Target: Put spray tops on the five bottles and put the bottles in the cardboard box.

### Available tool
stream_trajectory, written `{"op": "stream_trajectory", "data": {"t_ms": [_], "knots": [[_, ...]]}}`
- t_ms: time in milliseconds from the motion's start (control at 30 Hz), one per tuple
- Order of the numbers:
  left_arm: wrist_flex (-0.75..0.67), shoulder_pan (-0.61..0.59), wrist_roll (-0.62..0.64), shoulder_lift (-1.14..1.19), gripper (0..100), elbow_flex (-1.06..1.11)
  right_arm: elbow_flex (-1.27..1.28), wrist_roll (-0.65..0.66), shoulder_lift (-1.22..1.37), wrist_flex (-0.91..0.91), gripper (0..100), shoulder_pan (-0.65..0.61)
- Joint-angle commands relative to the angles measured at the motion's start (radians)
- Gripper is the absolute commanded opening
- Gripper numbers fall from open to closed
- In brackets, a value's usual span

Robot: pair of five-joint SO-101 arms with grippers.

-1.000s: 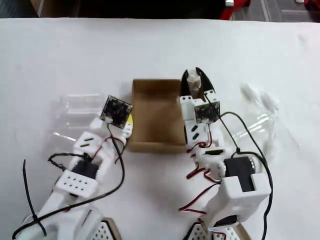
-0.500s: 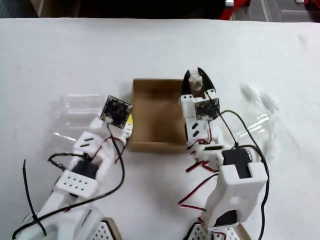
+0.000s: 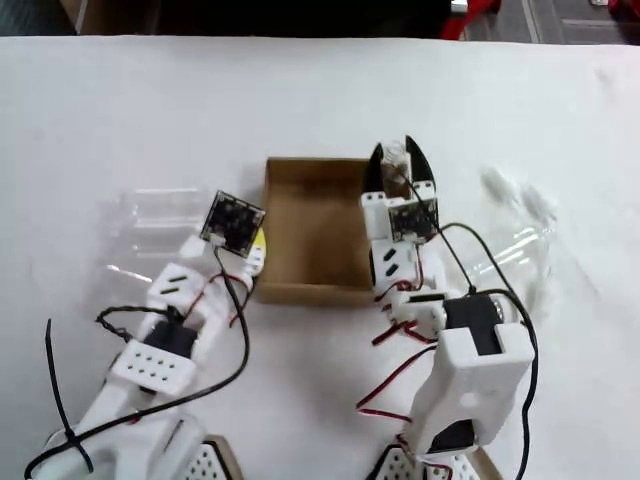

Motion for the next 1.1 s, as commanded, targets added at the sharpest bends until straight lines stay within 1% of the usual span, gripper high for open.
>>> {"op": "stream_trajectory", "data": {"t_ms": [0, 100, 233, 333, 467, 700, 900, 967, 1067], "knots": [[-0.018, 0.015, -0.009, -0.008, 2, -0.006, 0.046, 0.008, -0.084, -0.027, 20.4, -0.018], [-0.018, 0.015, -0.009, -0.008, 2, -0.006, 0.071, 0.006, -0.122, -0.022, 20.5, -0.030], [-0.018, 0.015, -0.009, -0.008, 2, -0.006, 0.068, 0.006, -0.154, 0.038, 20.5, -0.030], [-0.018, 0.015, -0.009, -0.008, 2, -0.006, 0.071, 0.006, -0.185, 0.038, 20.5, -0.031], [-0.018, 0.015, -0.009, -0.008, 2, -0.006, 0.094, 0.006, -0.289, 0.044, 20.4, -0.038], [-0.020, 0.015, -0.009, -0.008, 2, -0.008, 0.308, 0.008, -0.633, 0.036, 16.6, -0.058], [-0.020, 0.015, -0.009, -0.005, 2, -0.008, 0.526, 0.012, -1.029, 0.053, 16.3, -0.047], [-0.020, 0.015, -0.009, -0.004, 2, -0.008, 0.574, 0.011, -1.155, 0.134, 16.3, -0.018], [-0.020, 0.015, -0.009, -0.005, 2, -0.006, 0.605, 0.005, -1.334, 0.378, 16.3, 0.024]]}}
